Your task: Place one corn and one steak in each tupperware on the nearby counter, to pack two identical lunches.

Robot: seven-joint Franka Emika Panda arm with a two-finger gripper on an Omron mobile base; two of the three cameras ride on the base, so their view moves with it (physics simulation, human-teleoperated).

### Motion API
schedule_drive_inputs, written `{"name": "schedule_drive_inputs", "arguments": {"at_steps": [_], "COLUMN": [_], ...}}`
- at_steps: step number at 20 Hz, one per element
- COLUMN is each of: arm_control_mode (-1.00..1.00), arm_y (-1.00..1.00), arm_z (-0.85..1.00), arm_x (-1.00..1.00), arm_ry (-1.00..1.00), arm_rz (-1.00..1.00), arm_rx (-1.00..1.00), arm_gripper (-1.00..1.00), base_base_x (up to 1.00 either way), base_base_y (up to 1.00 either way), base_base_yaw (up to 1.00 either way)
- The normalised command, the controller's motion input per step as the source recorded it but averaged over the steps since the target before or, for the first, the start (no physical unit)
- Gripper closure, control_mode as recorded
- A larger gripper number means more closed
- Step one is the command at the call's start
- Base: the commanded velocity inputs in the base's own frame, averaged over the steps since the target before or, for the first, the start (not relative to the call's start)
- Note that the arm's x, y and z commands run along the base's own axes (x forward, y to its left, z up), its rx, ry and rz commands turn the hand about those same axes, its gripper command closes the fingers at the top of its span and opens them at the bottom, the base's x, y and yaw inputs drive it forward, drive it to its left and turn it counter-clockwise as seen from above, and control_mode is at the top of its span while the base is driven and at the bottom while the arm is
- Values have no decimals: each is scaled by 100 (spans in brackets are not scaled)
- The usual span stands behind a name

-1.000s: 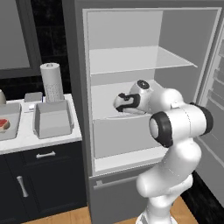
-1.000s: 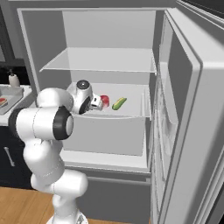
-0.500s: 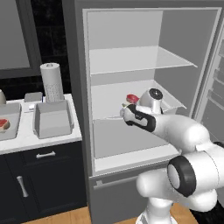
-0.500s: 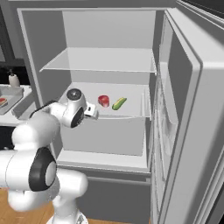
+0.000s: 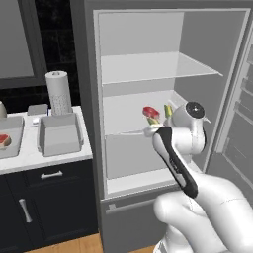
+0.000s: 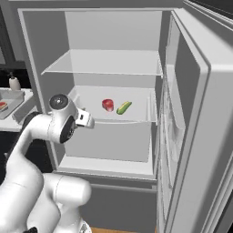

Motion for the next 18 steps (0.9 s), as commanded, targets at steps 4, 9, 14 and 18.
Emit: {"name": "schedule_drive_inputs", "arguments": {"at_steps": [4,9,14,18], "arm_control_mode": [-100,-100,100,100], "arm_y": [0,3,0,0], "arm_z": [50,18,0,0], "arm_x": [-100,-100,0,0], "arm_ry": [0,-8,0,0], "arm_rz": [0,0,0,0], "arm_rx": [-6,-8,0,0], "arm_gripper": [100,100,100,100], "base_base_x": [0,0,-65,-9], "base_base_y": [0,0,79,100], "base_base_yaw": [0,0,4,7]}}
